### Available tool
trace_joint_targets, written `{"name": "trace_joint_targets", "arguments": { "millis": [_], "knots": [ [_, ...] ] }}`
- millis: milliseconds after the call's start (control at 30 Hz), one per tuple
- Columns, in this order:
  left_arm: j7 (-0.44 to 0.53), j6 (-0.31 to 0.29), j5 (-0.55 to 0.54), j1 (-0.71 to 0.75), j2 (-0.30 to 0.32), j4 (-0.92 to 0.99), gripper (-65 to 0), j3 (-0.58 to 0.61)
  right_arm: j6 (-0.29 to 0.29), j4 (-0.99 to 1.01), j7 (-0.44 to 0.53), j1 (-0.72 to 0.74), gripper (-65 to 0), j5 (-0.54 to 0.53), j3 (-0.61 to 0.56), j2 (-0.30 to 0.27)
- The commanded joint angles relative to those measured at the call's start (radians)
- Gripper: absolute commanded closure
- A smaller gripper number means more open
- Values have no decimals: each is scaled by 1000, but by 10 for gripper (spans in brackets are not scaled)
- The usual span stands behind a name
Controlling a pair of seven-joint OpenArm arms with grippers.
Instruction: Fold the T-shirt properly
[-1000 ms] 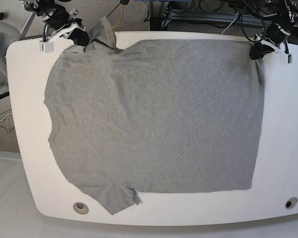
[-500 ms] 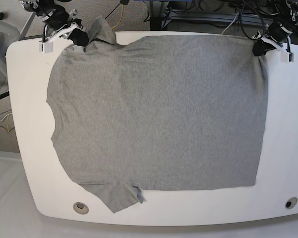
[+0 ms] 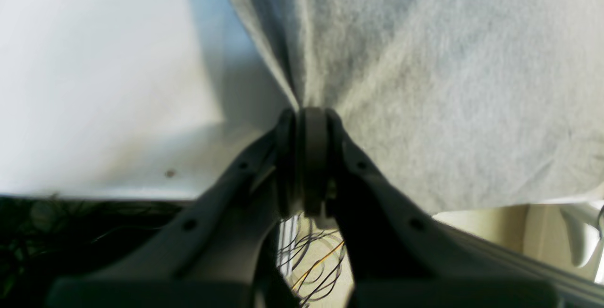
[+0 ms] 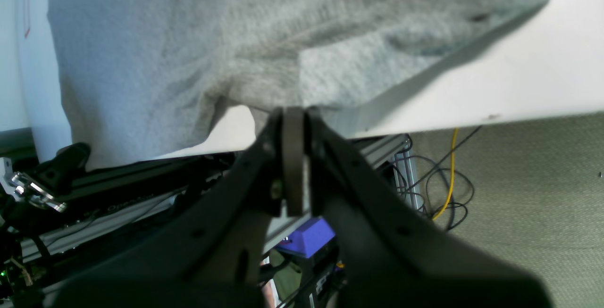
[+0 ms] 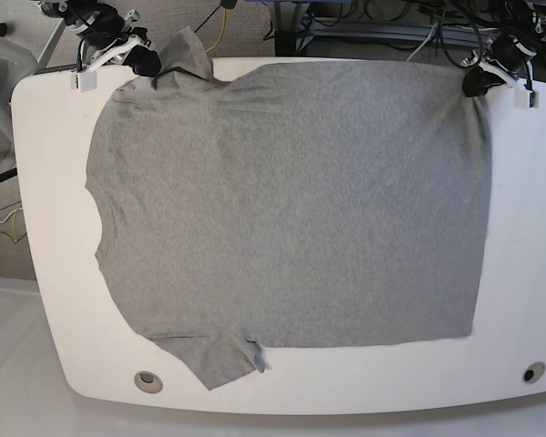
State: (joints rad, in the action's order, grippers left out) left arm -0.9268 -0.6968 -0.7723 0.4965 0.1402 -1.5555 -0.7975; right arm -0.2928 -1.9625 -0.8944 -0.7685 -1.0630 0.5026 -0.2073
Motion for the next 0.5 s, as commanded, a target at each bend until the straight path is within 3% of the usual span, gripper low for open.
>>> {"name": "trace_joint_targets", "arguments": {
  "millis": [0, 233, 467],
  "knots": [
    [4, -1, -3, 12, 17, -16, -23, -6, -15, -19, 16, -7, 0, -21, 8, -8],
    [4, -1, -3, 12, 23, -18, -23, -43, -79, -22, 16, -7, 0, -21, 8, -8],
    [4, -1, -3, 6, 48, -69, -23, -69, -85, -31, 16, -3, 0, -21, 8, -10]
  ]
}}
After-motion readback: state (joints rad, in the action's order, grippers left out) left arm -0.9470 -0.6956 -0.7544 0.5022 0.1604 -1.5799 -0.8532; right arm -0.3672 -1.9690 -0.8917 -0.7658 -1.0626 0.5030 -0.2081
